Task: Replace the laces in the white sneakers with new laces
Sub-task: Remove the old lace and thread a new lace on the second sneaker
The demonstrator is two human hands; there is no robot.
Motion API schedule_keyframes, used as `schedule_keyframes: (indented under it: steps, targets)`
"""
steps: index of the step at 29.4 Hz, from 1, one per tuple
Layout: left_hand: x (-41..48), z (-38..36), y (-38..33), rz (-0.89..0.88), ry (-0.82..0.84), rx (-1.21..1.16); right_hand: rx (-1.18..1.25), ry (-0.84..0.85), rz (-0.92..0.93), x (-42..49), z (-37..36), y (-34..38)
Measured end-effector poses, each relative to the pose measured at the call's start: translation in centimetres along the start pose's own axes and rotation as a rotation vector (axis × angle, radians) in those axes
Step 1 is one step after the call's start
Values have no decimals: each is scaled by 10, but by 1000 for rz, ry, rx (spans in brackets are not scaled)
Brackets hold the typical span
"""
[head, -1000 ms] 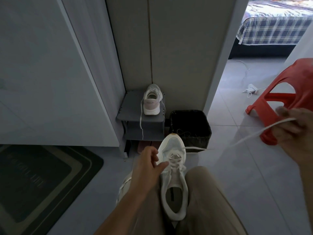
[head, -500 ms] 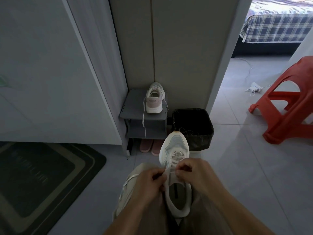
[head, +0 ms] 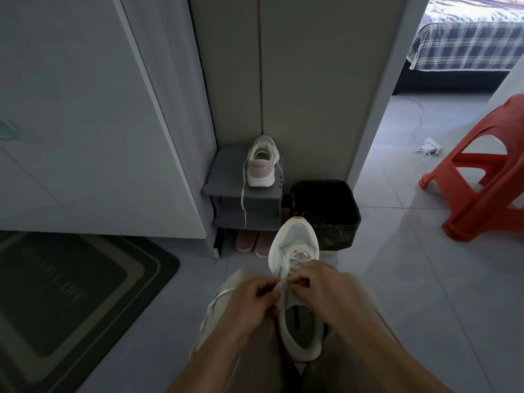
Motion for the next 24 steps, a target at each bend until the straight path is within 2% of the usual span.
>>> schedule_keyframes:
  steps: [5, 16, 24]
  targets:
    - [-1, 0, -3, -11, -1, 6, -6, -7, -27, -1, 3, 0]
    - [-4, 0, -10, -80, -27, 54, -149, 20, 68, -1, 2, 13]
    - [-4, -2, 0, -149, -62, 233, -313, 14, 153, -7, -2, 26]
Point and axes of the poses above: each hand's wrist, its own x-axis towards the middle knuckle, its own z-axis out of the back of the hand, y = z × x, the point moved 6 cm from there along x, towards the middle knuckle, and after that the axes turned 13 degrees about -z, right-handed, at the moved point
